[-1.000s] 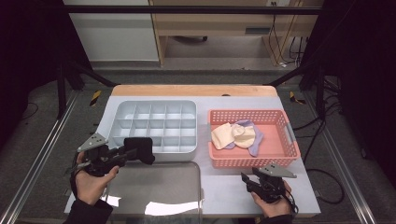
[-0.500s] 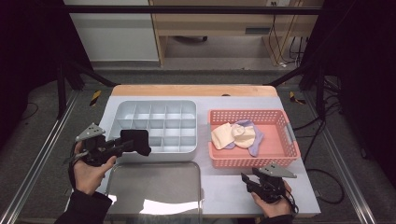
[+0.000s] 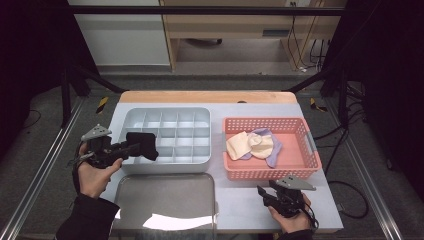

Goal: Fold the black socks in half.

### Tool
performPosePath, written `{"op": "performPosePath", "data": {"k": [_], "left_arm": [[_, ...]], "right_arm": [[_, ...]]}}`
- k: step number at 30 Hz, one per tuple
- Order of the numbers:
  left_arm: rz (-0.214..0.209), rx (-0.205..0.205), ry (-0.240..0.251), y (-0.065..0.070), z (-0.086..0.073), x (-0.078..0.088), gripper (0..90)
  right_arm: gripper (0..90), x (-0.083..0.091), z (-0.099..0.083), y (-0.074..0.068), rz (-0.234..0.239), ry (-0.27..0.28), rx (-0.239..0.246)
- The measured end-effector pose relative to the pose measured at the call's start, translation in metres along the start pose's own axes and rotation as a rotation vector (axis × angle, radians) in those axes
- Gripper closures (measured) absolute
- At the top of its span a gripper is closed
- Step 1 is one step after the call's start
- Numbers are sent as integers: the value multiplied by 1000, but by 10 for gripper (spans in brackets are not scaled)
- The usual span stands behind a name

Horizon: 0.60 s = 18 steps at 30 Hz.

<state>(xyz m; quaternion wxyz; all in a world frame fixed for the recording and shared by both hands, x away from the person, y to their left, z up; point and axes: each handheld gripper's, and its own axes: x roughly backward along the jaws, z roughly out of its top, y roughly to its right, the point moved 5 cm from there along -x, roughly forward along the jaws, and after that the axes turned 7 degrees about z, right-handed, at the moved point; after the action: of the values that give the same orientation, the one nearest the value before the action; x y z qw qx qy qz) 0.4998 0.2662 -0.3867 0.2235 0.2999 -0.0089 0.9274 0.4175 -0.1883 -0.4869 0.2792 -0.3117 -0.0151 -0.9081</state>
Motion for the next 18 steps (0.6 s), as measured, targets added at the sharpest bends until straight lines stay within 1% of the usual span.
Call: {"op": "performPosePath", "data": {"k": [2, 4, 5, 7, 8, 10, 11, 14, 15, 16, 17, 18], "left_arm": [[3, -5, -5, -2, 2, 0, 655], [9, -12, 4, -4, 8, 3, 655], [9, -12, 4, -4, 8, 3, 655], [16, -26, 12, -6, 16, 4, 655], [16, -26, 12, -6, 16, 4, 655], [27, -28, 8, -10, 23, 5, 655], [31, -22, 6, -10, 24, 5, 655], [36, -25, -2, -12, 25, 5, 655], [43, -27, -14, -13, 23, 4, 655], [43, -27, -14, -13, 23, 4, 655], [51, -24, -29, -15, 21, 1, 655], [51, -24, -29, -15, 21, 1, 655]], "right_arm": [[512, 0, 0, 0, 0, 2, -4], [513, 0, 1, 0, 0, 3, -4], [513, 0, 1, 0, 0, 3, -4], [513, 0, 1, 0, 1, 2, -3], [513, 0, 1, 0, 1, 2, -3], [514, 0, 1, 0, 2, 2, -3], [515, 0, 1, 0, 2, 1, -3], [516, 0, 1, 0, 1, 1, -3], [517, -1, 1, 0, 2, 1, -6], [517, -1, 1, 0, 3, 0, -8], [517, -1, 0, 0, 1, -3, -4], [517, -1, 0, 0, 1, -3, -4]]}}
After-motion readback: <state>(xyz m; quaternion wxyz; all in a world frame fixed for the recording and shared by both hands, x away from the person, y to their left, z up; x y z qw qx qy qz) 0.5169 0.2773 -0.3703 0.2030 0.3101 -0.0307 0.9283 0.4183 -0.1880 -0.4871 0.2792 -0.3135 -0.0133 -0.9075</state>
